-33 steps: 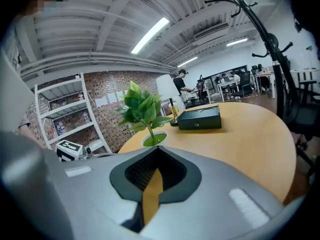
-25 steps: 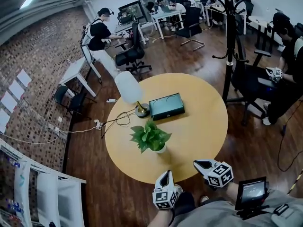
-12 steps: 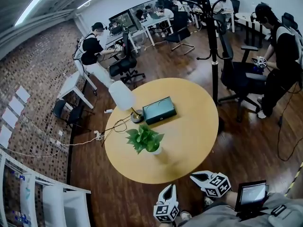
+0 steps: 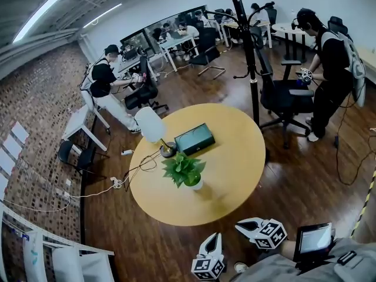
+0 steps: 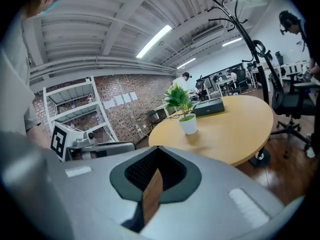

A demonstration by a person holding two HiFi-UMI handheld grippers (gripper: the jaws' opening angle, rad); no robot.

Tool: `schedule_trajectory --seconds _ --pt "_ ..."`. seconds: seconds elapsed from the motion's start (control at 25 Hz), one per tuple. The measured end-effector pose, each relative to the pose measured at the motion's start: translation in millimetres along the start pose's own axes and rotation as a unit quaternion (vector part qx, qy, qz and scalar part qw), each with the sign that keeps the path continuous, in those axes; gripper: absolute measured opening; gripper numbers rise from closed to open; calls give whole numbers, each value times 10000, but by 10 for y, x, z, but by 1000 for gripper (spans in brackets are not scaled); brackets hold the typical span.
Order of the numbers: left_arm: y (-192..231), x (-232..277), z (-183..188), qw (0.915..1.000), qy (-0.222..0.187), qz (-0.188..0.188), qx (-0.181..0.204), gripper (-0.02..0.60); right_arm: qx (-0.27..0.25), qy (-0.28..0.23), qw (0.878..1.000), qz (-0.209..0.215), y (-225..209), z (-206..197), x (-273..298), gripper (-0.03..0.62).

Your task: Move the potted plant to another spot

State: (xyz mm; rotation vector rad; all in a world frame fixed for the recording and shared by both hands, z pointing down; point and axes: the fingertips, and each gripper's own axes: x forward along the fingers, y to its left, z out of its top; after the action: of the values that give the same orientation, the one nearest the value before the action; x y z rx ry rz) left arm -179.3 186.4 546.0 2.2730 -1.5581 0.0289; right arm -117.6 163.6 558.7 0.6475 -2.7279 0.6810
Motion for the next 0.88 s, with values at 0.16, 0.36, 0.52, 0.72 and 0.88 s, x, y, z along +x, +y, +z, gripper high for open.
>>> schedule_trajectory --seconds 0.16,0.36,0.52,0.72,0.88 --pt "4 -168 19 9999 -43 -132 -49 0 -2 58 9999 -82 230 -75 -39 0" --pt "-108 -284 2 9998 -110 -178 -15 0 -30 31 10000 -51 367 -159 -111 0" --pt "-166 -266 34 9996 -237 -173 12 0 -95 -60 9999 -23 337 -147 -108 0" --pt "-219 -281 44 9994 -293 -156 31 0 -44 -119 9999 -10 328 -159 -126 0" --pt "-279 -289 43 9994 -294 -149 49 0 -58 -129 9999 18 351 -145 -162 0"
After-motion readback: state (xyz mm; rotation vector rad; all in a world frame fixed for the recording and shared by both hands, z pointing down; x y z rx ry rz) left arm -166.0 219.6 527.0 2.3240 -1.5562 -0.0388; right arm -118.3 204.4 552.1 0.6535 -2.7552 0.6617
